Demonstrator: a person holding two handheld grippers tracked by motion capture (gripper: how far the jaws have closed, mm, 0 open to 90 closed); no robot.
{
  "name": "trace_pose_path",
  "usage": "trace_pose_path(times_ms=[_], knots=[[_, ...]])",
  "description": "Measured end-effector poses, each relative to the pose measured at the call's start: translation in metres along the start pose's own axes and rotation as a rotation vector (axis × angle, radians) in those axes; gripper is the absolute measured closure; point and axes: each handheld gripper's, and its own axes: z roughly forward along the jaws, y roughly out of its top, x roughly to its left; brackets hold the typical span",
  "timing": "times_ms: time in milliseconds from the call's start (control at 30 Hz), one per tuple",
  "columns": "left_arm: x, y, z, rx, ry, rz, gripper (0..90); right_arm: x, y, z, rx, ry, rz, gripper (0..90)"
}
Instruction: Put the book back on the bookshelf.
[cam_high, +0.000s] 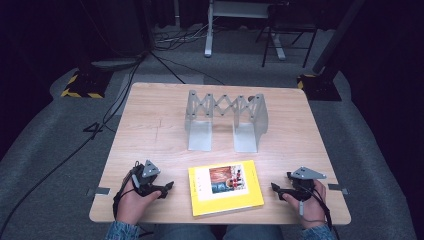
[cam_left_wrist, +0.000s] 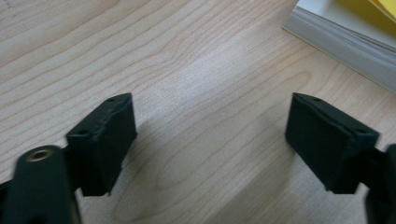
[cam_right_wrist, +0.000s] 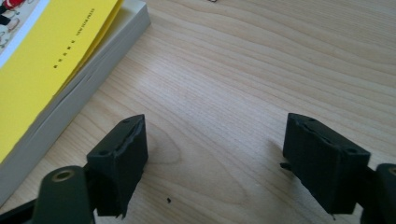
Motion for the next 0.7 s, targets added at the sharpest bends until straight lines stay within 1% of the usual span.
trace_pose_path(times_ms=[33, 67, 100, 133, 167, 200, 233, 267, 300, 333, 367, 400, 433, 467, 500, 533, 567, 633, 667, 700], knots=[[0.000, 0.000, 0.000, 0.000, 0.000, 0.000, 23.9, 0.000, 0.000, 0.000, 0.000, 0.000, 0.000, 23.2], [0.000, 0.001, -0.002, 0.007, -0.005, -0.010, 23.9, 0.002, 0.000, -0.001, 0.002, 0.002, -0.001, 24.9], [-0.001, 0.001, -0.004, 0.013, -0.008, -0.019, 26.1, 0.004, 0.001, -0.002, 0.009, 0.009, 0.002, 27.2], [-0.004, 0.003, -0.008, -0.007, -0.016, -0.032, 27.1, 0.009, 0.003, -0.004, 0.000, 0.031, -0.009, 28.9], [-0.004, 0.003, -0.008, -0.007, -0.016, -0.032, 27.8, 0.009, 0.003, -0.004, 0.000, 0.031, -0.009, 28.9], [-0.006, 0.005, -0.014, -0.019, -0.005, -0.023, 28.3, 0.014, 0.007, -0.007, -0.009, 0.038, -0.023, 29.2], [-0.006, 0.005, -0.014, -0.019, -0.005, -0.023, 28.5, 0.014, 0.007, -0.007, -0.009, 0.038, -0.023, 29.2], [-0.009, 0.008, -0.019, -0.029, -0.012, -0.024, 28.9, 0.018, 0.010, -0.009, -0.007, 0.055, -0.029, 29.9], [-0.009, 0.008, -0.019, -0.029, -0.012, -0.024, 29.8, 0.018, 0.010, -0.009, -0.007, 0.055, -0.029, 29.9], [-0.011, 0.008, -0.021, -0.035, -0.014, -0.025, 29.8, 0.020, 0.012, -0.010, -0.004, 0.068, -0.034, 30.3], [-0.014, 0.009, -0.023, -0.041, -0.024, -0.036, 30.6, 0.022, 0.013, -0.011, -0.002, 0.082, -0.039, 30.9], [-0.019, 0.011, -0.027, -0.038, -0.040, -0.047, 30.8, 0.028, 0.013, -0.012, 0.002, 0.103, -0.047, 31.4], [-0.019, 0.011, -0.027, -0.038, -0.040, -0.047, 30.9, 0.028, 0.013, -0.012, 0.002, 0.103, -0.047, 31.4], [-0.022, 0.012, -0.027, -0.044, -0.046, -0.048, 30.9, 0.031, 0.013, -0.013, 0.006, 0.107, -0.055, 31.9], [-0.025, 0.013, -0.028, -0.040, -0.054, -0.047, 30.9, 0.033, 0.013, -0.013, 0.014, 0.106, -0.061, 32.5], [-0.032, 0.016, -0.027, -0.032, -0.074, -0.043, 31.1, 0.037, 0.012, -0.013, 0.031, 0.105, -0.075, 33.1], [-0.032, 0.016, -0.027, -0.032, -0.074, -0.043, 31.1, 0.039, 0.011, -0.012, 0.036, 0.107, -0.077, 33.4], [-0.039, 0.019, -0.025, -0.038, -0.103, -0.041, 31.0, 0.040, 0.011, -0.011, 0.045, 0.110, -0.078, 33.8], [-0.042, 0.021, -0.024, -0.041, -0.118, -0.039, 31.0, 0.043, 0.010, -0.009, 0.062, 0.110, -0.090, 35.9], [-0.045, 0.023, -0.023, -0.045, -0.136, -0.042, 31.0, 0.043, 0.010, -0.009, 0.062, 0.110, -0.090, 35.9]])
